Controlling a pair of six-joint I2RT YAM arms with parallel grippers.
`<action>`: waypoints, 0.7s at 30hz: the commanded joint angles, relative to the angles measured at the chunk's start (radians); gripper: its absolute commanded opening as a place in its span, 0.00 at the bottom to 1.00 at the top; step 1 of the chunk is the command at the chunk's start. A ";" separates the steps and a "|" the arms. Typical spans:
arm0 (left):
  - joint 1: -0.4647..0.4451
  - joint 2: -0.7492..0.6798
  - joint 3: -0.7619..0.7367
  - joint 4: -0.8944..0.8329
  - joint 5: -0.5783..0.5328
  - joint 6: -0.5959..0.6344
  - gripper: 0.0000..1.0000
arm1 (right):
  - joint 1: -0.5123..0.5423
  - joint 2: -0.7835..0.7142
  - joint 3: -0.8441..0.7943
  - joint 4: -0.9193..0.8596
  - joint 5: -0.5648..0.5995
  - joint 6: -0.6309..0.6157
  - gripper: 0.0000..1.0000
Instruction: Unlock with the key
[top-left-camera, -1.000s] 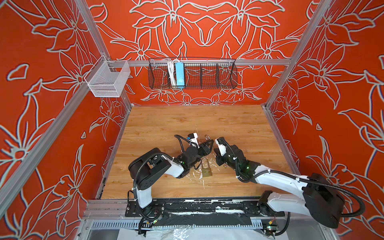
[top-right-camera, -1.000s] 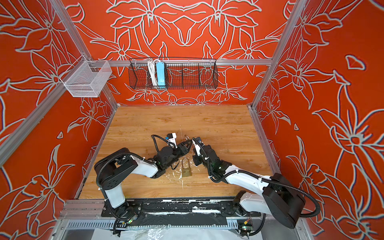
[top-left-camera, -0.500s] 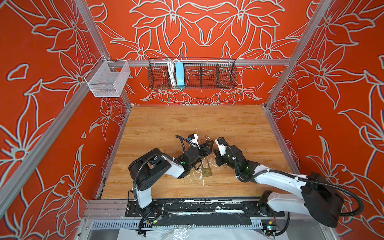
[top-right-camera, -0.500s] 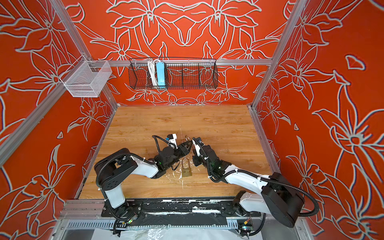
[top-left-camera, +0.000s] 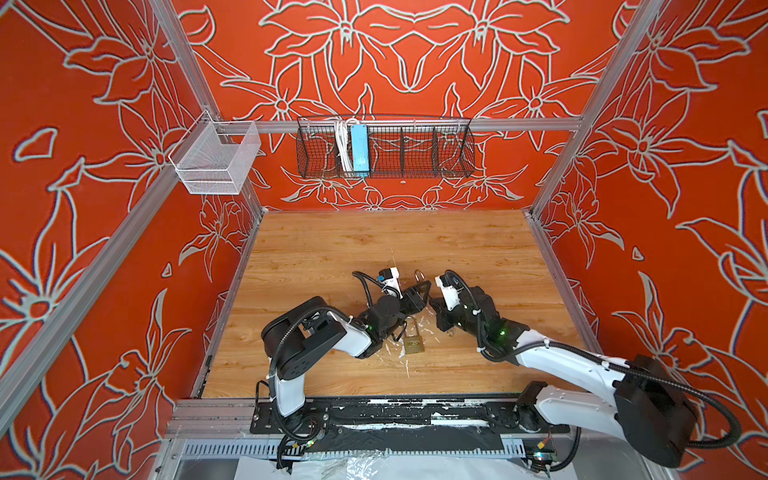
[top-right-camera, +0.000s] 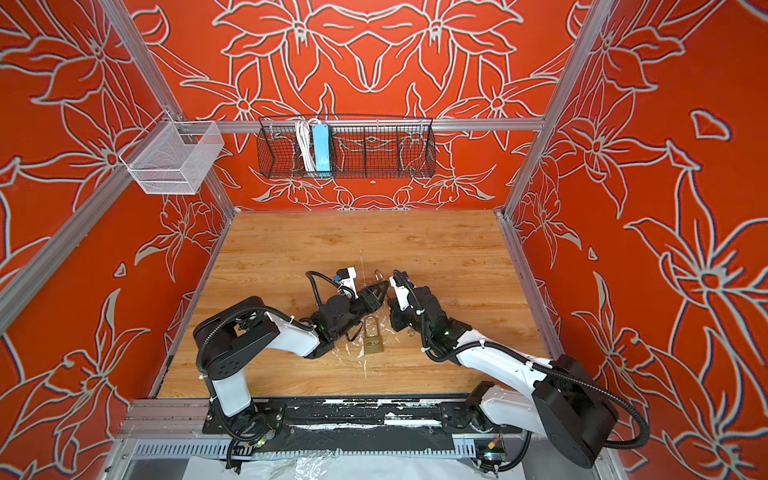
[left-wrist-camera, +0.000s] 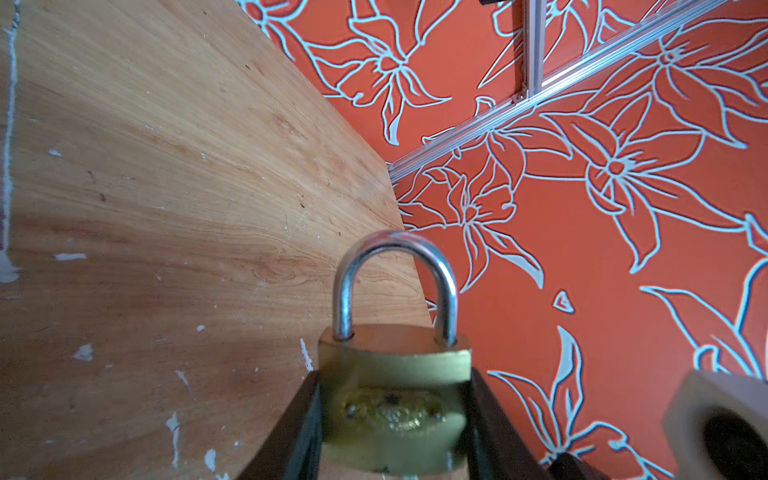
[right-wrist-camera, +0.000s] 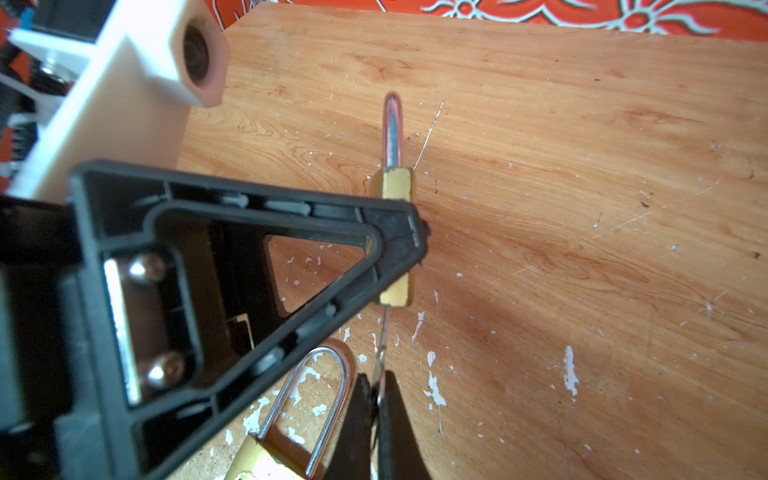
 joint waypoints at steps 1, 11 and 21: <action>-0.099 0.036 0.032 0.000 0.322 0.025 0.00 | 0.027 -0.029 0.086 0.310 -0.251 -0.029 0.00; -0.099 0.041 0.048 -0.025 0.342 0.025 0.00 | 0.027 -0.011 0.096 0.314 -0.269 -0.030 0.00; -0.099 0.046 0.073 -0.027 0.416 0.024 0.00 | 0.019 -0.027 0.096 0.293 -0.206 -0.052 0.00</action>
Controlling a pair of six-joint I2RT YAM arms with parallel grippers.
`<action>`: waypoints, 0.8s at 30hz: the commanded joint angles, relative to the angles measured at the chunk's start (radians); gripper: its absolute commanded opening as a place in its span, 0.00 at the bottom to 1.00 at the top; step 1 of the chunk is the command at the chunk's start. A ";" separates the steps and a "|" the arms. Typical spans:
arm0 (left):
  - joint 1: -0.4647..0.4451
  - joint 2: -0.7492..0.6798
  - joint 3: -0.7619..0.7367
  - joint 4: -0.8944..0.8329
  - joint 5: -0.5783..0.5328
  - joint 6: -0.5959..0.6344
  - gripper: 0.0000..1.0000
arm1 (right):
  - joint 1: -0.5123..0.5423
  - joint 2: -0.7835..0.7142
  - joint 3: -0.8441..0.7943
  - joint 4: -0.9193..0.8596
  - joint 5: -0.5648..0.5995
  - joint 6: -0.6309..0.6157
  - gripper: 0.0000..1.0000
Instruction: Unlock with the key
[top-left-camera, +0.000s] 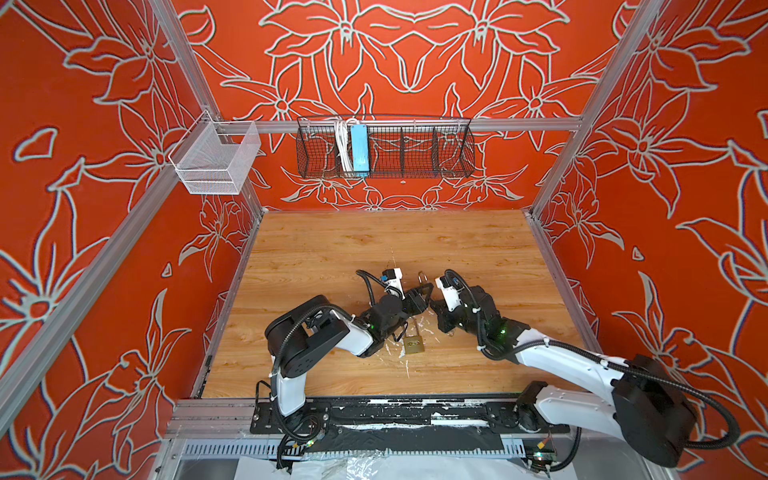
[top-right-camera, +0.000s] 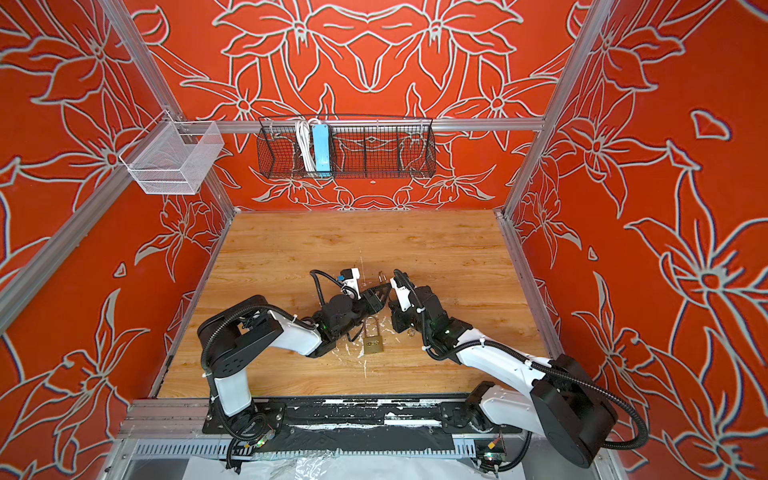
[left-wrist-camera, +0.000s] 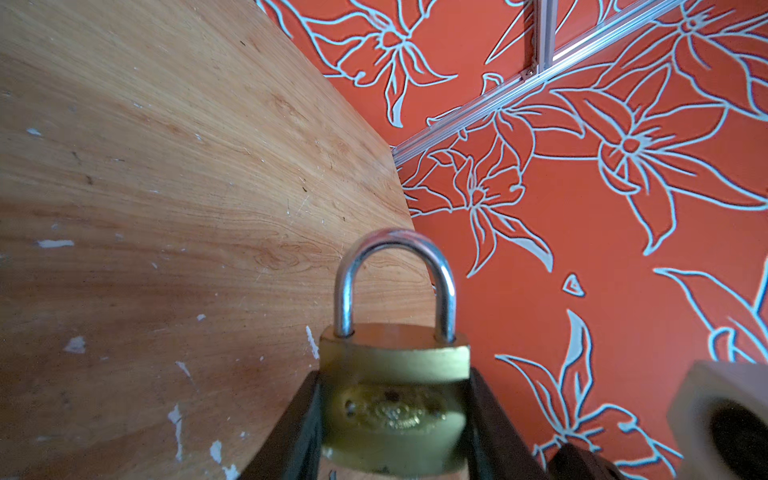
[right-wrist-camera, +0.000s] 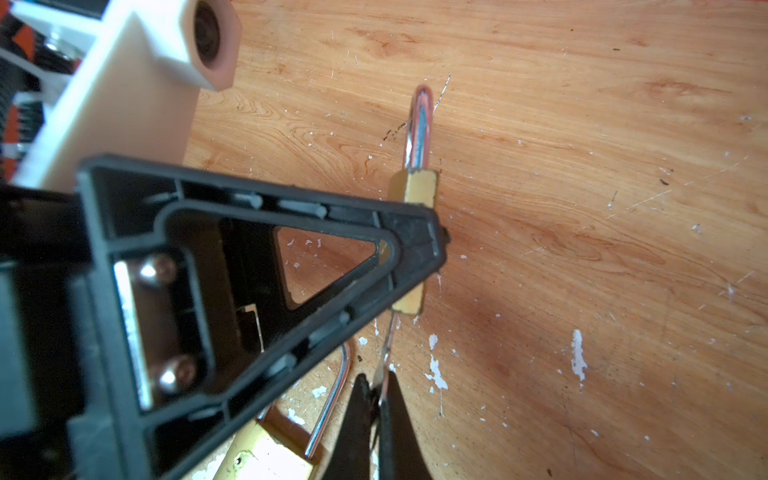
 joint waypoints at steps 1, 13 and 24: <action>-0.102 0.024 0.048 0.000 0.368 0.012 0.00 | 0.035 -0.029 0.097 0.322 -0.179 -0.051 0.00; -0.103 0.030 0.059 -0.028 0.378 0.025 0.00 | 0.032 -0.025 0.106 0.325 -0.190 -0.052 0.01; -0.109 0.030 0.079 -0.079 0.390 0.058 0.00 | 0.026 -0.029 0.111 0.327 -0.200 -0.040 0.01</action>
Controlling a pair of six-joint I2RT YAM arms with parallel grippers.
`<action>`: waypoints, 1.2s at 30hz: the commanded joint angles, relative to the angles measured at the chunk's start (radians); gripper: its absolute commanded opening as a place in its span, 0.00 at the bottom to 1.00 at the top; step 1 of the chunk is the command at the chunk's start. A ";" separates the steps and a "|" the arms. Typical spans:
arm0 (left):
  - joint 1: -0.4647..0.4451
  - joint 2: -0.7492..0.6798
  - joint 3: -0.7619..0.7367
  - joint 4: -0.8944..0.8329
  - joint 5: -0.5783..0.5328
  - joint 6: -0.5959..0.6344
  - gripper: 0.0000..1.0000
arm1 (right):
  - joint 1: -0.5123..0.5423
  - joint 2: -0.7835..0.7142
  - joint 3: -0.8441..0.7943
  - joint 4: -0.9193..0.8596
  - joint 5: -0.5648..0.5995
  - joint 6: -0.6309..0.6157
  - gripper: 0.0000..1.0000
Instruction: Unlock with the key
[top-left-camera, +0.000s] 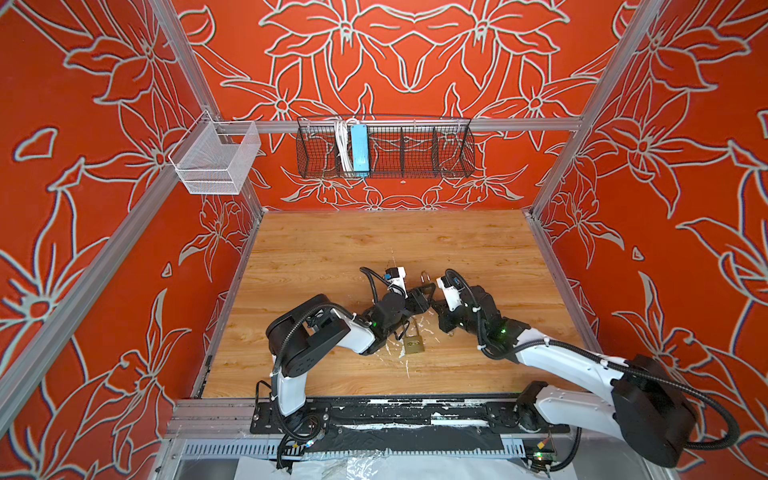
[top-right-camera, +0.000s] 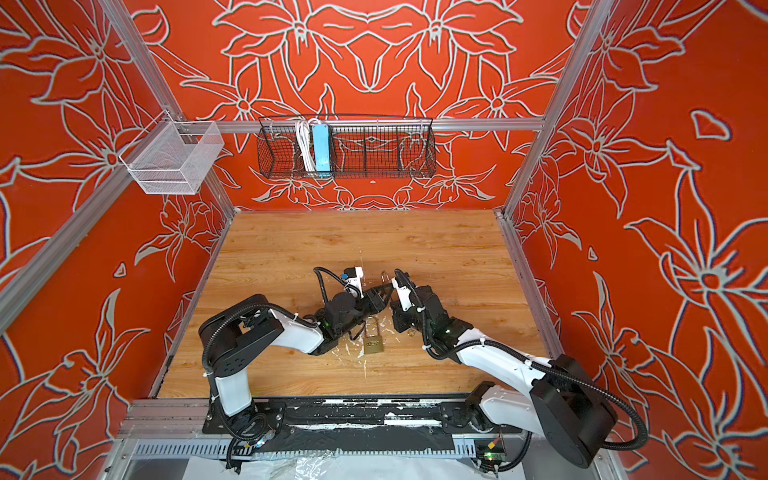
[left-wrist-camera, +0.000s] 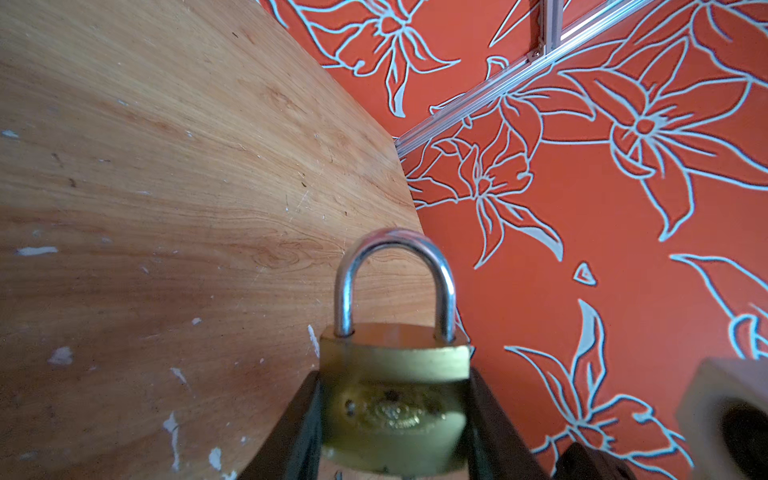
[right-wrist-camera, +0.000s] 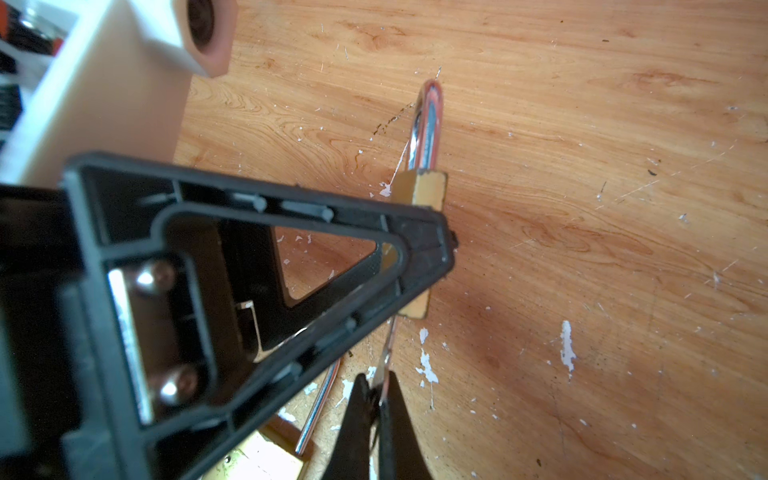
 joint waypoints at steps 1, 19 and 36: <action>-0.111 0.031 0.063 -0.041 0.396 0.024 0.00 | 0.032 -0.028 0.112 0.346 -0.200 -0.038 0.00; -0.136 -0.023 -0.011 -0.064 0.134 0.078 0.00 | 0.006 -0.078 0.090 0.376 -0.243 0.019 0.00; -0.135 0.005 -0.013 0.036 0.209 0.049 0.00 | 0.005 -0.048 0.096 0.377 -0.238 0.023 0.01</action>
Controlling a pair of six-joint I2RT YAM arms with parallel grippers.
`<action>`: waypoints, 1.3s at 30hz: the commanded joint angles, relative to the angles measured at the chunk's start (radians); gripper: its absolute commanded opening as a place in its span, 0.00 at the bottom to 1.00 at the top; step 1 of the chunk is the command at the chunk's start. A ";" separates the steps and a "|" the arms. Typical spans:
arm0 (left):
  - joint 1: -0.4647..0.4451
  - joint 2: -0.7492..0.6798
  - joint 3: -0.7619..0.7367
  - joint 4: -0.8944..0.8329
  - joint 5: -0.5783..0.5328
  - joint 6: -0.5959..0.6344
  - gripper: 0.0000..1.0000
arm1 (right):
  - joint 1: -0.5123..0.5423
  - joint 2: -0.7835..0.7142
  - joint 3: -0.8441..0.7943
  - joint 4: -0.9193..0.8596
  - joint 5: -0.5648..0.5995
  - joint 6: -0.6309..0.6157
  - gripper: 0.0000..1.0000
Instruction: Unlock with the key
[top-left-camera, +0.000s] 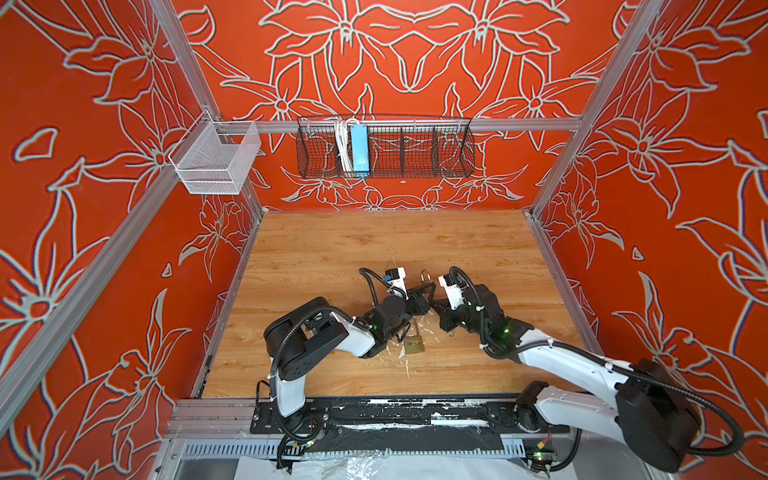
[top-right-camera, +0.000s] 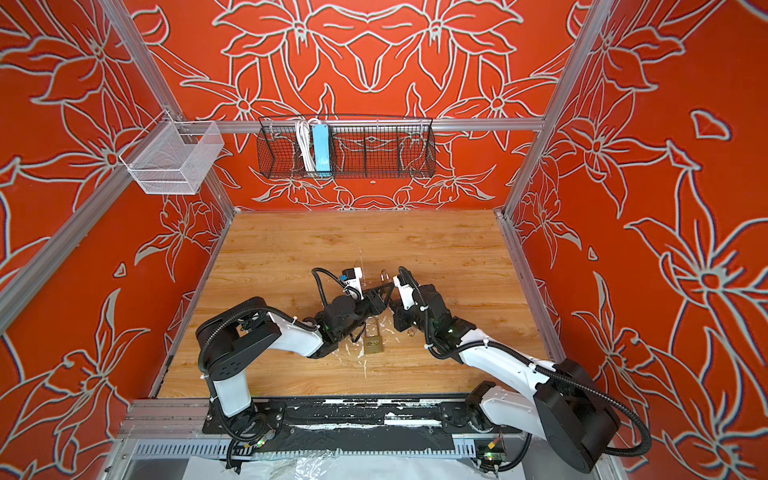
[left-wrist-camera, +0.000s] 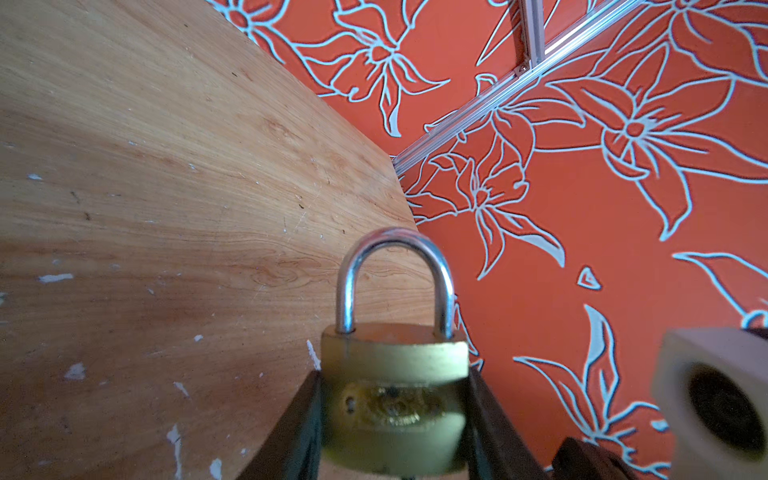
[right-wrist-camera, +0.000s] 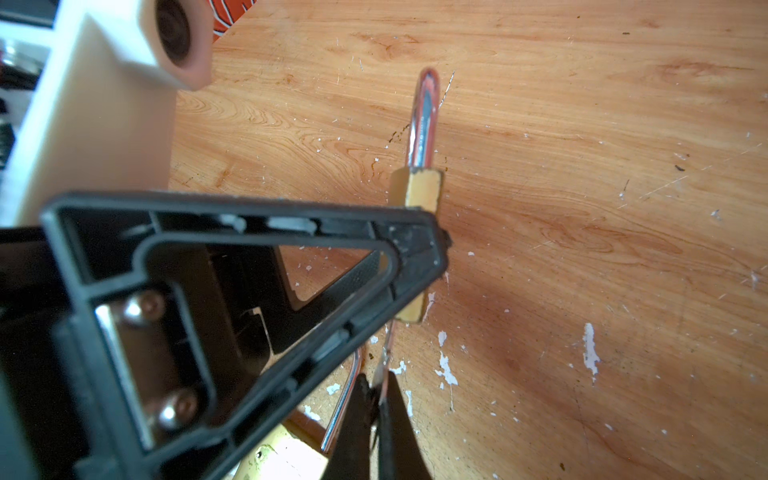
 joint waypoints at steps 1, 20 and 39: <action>-0.105 0.028 0.007 0.004 0.296 -0.010 0.00 | 0.028 -0.022 0.096 0.376 -0.167 -0.021 0.01; -0.111 0.034 -0.033 0.081 0.217 0.008 0.00 | 0.027 -0.043 0.099 0.341 -0.085 -0.004 0.00; -0.113 0.150 -0.077 0.272 0.126 -0.119 0.00 | 0.027 0.036 0.060 0.412 0.033 0.082 0.00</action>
